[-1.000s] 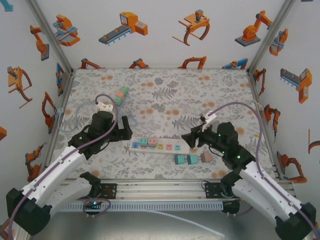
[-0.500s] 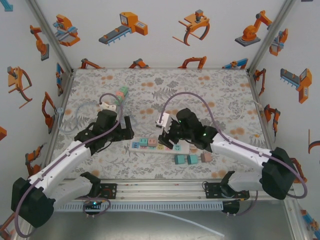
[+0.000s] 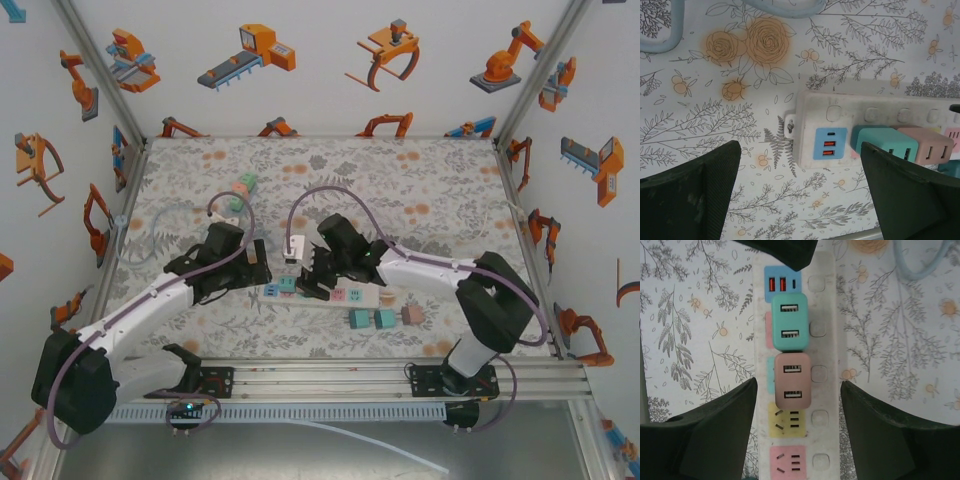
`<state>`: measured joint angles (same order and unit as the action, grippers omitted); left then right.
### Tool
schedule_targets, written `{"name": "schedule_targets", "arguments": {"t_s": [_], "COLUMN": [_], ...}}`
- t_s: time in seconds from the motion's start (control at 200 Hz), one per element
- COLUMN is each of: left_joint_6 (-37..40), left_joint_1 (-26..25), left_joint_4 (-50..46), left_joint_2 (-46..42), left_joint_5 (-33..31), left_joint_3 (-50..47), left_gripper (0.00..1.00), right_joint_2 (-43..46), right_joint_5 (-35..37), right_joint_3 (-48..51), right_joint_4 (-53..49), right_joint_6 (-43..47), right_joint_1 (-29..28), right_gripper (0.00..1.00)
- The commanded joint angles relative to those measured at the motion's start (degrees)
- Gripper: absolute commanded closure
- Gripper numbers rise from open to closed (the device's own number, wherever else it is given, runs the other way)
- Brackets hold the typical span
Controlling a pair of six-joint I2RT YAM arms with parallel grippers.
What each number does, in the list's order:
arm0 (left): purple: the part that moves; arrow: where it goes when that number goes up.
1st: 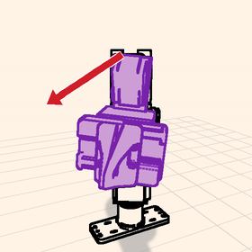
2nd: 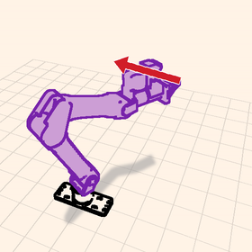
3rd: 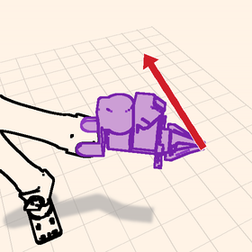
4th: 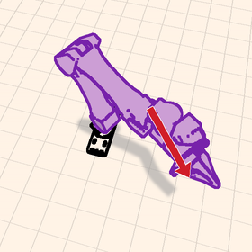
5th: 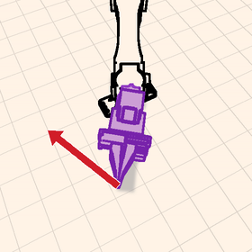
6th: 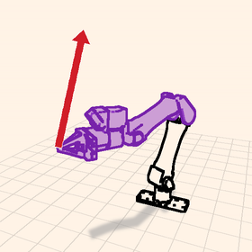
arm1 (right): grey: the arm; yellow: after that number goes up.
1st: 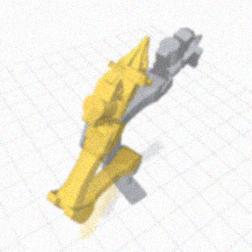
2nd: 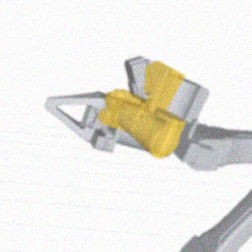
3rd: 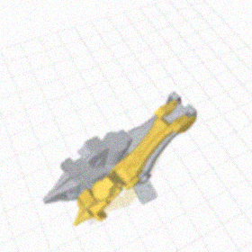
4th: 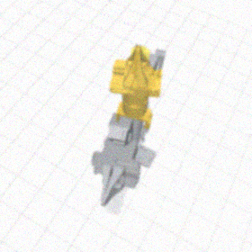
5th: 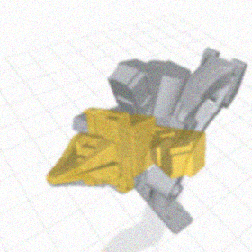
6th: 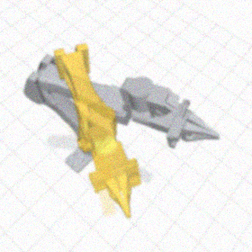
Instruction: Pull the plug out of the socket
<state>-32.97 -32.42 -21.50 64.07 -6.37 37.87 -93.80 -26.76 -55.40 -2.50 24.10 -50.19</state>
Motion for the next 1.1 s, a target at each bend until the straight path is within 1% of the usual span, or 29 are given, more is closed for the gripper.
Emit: {"name": "schedule_targets", "arguments": {"t_s": [0.0, 0.205, 0.381, 0.501, 0.591, 0.711, 1.096], "left_joint_6": [-1.9, -4.37, -4.78, -5.1, -4.76, -4.62, -5.8], "left_joint_1": [0.35, 0.19, -0.26, -0.66, -1.01, -1.58, -3.31], "left_joint_4": [-1.7, 0.48, 0.48, 1.05, 1.41, 1.37, 0.05], "left_joint_2": [1.13, 3.22, 4.09, 4.5, 5.38, 6.39, 7.47], "left_joint_5": [0.1, 2.99, 3.55, 3.73, 3.99, 3.83, -0.45], "left_joint_3": [-0.08, -2.68, -3.36, -4.19, -4.69, -4.95, -5.78], "left_gripper": [0.04, 0.11, 0.21, 0.25, 0.27, 0.29, 0.32], "right_joint_2": [-2.01, -4.43, -4.76, -4.76, -4.51, -3.92, -2.09], "right_joint_5": [-3.33, -3.34, -3.3, -3.04, -2.87, -3.24, -5.09], "right_joint_3": [-2.35, -2.08, -1.65, -1.29, -1.07, -1.33, -1.82], "right_joint_4": [0.57, 1.35, 1.71, 2.27, 2.84, 3.28, 5.44], "right_joint_6": [1.16, 1.22, 1.22, 1.22, 1.22, 0.8, -0.79], "right_joint_1": [-0.5, -0.44, -0.54, -0.52, -0.86, -1.13, -1.17], "right_gripper": [0.4, 0.45, 0.5, 0.54, 0.58, 0.62, 0.73]}}
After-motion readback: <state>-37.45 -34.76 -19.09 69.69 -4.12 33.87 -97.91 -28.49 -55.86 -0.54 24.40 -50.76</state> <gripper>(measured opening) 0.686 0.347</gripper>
